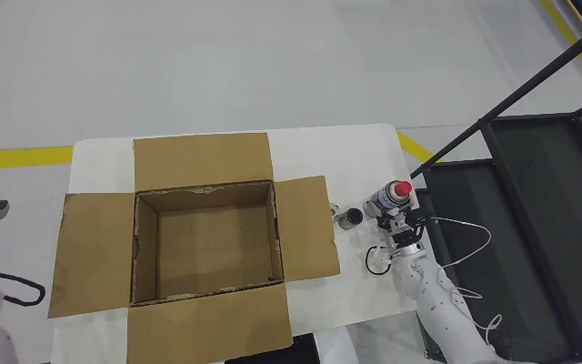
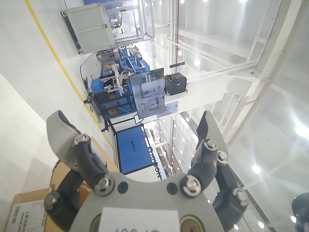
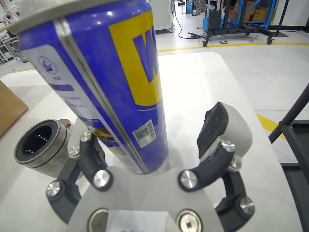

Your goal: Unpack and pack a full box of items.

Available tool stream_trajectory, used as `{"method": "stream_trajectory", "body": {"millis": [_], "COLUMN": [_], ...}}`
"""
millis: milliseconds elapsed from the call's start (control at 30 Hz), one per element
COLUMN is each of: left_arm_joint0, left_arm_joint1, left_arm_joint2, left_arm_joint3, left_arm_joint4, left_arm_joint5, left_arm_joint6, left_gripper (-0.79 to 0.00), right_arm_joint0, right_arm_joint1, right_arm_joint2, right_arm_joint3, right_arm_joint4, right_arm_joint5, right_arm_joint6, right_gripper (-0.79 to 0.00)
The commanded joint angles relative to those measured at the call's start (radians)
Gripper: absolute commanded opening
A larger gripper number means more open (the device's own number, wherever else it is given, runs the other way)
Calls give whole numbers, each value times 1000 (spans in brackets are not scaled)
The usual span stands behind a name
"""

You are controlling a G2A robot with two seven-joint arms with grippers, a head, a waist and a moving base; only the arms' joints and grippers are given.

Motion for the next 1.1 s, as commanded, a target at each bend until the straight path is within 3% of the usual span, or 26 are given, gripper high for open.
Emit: {"method": "stream_trajectory", "body": {"millis": [0,267,333,500,633,667,767,1067], "left_arm_joint0": [0,0,0,0,0,0,0,0], "left_arm_joint1": [0,0,0,0,0,0,0,0], "left_arm_joint2": [0,0,0,0,0,0,0,0], "left_arm_joint3": [0,0,0,0,0,0,0,0], "left_arm_joint4": [0,0,0,0,0,0,0,0], "left_arm_joint5": [0,0,0,0,0,0,0,0], "left_arm_joint6": [0,0,0,0,0,0,0,0], "left_gripper": [0,0,0,0,0,0,0,0], "right_arm_joint0": [5,26,31,39,42,43,43,39], "right_arm_joint1": [0,-1,-2,-1,1,1,1,5], "right_arm_joint2": [-3,-14,-18,-24,-28,-29,-32,-37], "right_arm_joint3": [2,20,25,35,41,42,44,43], "right_arm_joint4": [-1,-7,-10,-21,-24,-24,-26,-41], "right_arm_joint5": [0,4,2,-5,-20,-25,-35,-41], "right_arm_joint6": [-1,-5,-7,-17,-25,-27,-30,-44], "right_gripper": [0,0,-34,-406,-542,-640,-767,-785]}}
